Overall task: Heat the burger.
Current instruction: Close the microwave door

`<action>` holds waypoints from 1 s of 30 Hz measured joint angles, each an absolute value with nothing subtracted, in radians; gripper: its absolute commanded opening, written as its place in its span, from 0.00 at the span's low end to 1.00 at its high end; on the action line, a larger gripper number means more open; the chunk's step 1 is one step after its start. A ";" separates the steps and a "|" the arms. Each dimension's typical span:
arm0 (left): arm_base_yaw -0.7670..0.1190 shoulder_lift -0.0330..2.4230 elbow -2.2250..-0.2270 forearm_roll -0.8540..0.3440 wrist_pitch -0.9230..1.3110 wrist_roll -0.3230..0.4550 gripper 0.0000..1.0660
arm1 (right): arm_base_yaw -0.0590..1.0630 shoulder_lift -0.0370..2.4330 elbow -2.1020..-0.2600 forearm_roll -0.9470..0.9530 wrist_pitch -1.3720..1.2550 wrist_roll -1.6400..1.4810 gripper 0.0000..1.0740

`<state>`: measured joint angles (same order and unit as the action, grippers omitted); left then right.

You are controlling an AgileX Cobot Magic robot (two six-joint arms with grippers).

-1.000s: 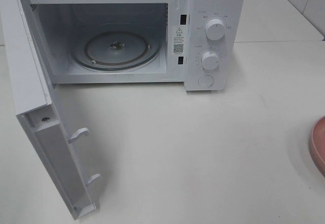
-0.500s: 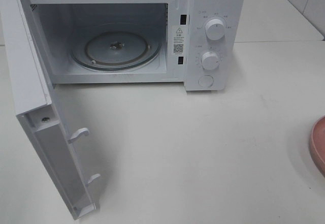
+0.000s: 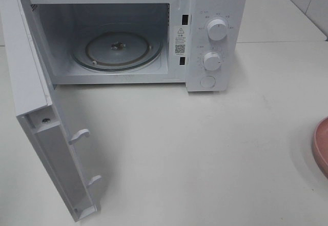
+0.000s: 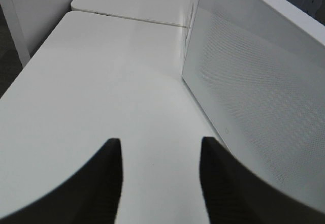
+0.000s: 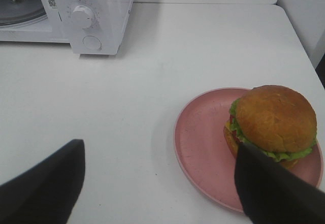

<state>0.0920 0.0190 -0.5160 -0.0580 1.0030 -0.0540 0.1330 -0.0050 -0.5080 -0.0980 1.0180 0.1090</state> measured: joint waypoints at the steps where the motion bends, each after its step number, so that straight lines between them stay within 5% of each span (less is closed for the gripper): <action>1: 0.092 0.019 -0.516 -0.058 1.003 -0.054 0.26 | 0.133 -0.005 -0.508 -0.098 1.018 0.109 0.71; 3: 0.092 0.078 -0.523 -0.056 0.987 -0.054 0.04 | 0.133 -0.005 -0.508 -0.098 1.018 0.109 0.71; 5: 0.092 0.103 -0.524 -0.055 0.978 -0.054 0.00 | 0.133 -0.005 -0.508 -0.098 1.018 0.109 0.71; 30: 0.092 0.581 -0.286 -0.082 0.076 -0.047 0.00 | 0.133 -0.005 -0.508 -0.098 1.018 0.109 0.71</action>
<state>0.0920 0.5810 -0.2860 -0.0820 0.0760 -0.0470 0.1330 -0.0050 -0.5080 -0.0980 1.0180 0.1090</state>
